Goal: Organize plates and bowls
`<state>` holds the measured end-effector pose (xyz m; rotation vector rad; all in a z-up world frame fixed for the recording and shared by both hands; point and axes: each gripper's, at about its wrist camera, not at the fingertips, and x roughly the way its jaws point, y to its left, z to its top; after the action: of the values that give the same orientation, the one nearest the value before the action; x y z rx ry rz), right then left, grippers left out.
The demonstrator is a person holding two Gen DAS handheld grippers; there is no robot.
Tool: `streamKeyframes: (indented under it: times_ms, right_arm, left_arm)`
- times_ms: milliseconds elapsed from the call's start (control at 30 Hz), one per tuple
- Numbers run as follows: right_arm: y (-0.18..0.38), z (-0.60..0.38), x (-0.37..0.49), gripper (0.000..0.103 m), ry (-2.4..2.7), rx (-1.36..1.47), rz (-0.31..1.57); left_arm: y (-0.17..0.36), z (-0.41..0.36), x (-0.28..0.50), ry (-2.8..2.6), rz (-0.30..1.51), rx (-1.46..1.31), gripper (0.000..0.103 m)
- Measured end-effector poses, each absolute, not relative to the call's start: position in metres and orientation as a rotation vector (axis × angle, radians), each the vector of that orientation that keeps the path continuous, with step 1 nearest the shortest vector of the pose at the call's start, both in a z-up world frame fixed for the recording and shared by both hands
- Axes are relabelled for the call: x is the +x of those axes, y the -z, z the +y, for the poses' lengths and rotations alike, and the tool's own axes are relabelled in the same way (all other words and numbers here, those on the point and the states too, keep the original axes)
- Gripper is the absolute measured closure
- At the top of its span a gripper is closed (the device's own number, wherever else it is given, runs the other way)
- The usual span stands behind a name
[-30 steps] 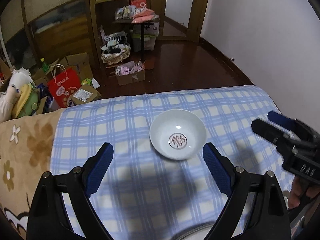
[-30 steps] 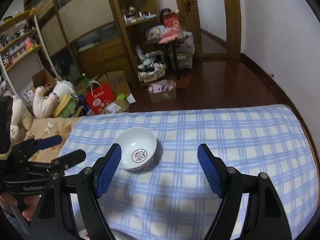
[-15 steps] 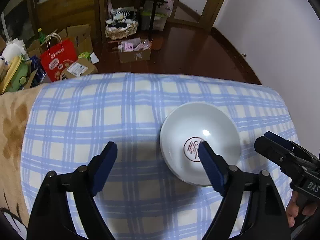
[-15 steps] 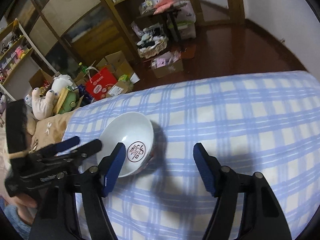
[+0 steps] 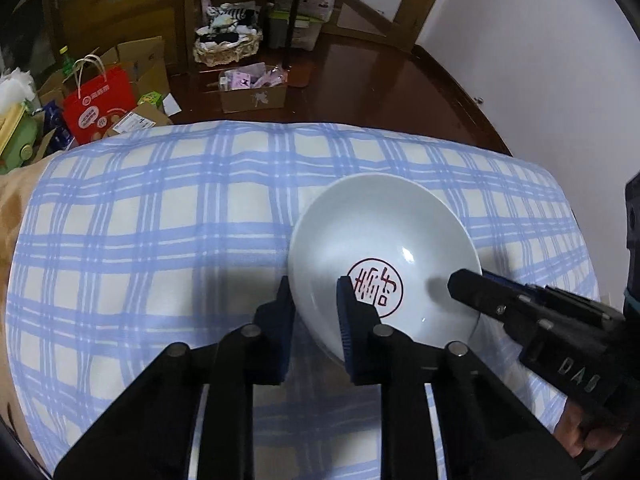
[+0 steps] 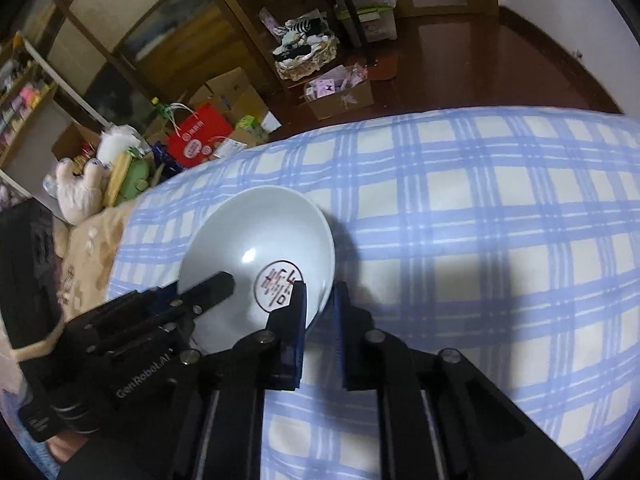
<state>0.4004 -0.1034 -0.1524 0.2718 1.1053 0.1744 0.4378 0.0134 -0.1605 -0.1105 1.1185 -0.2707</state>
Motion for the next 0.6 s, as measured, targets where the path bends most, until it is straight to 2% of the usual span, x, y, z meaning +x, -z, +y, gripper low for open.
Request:
streamKeyframes:
  times_ms: [233, 600]
  right_arm:
    - [0.13, -0.103, 0.376, 0.091, -0.174, 0.241, 1.054]
    - [0.054, -0.112, 0.297, 0.091, -0.194, 0.213, 0.92]
  left_arm:
    - [0.14, 0.019, 0.411, 0.297, 1.104, -0.141, 0.085]
    - [0.077, 0.01, 0.331, 0.318, 1.022, -0.157, 0.085]
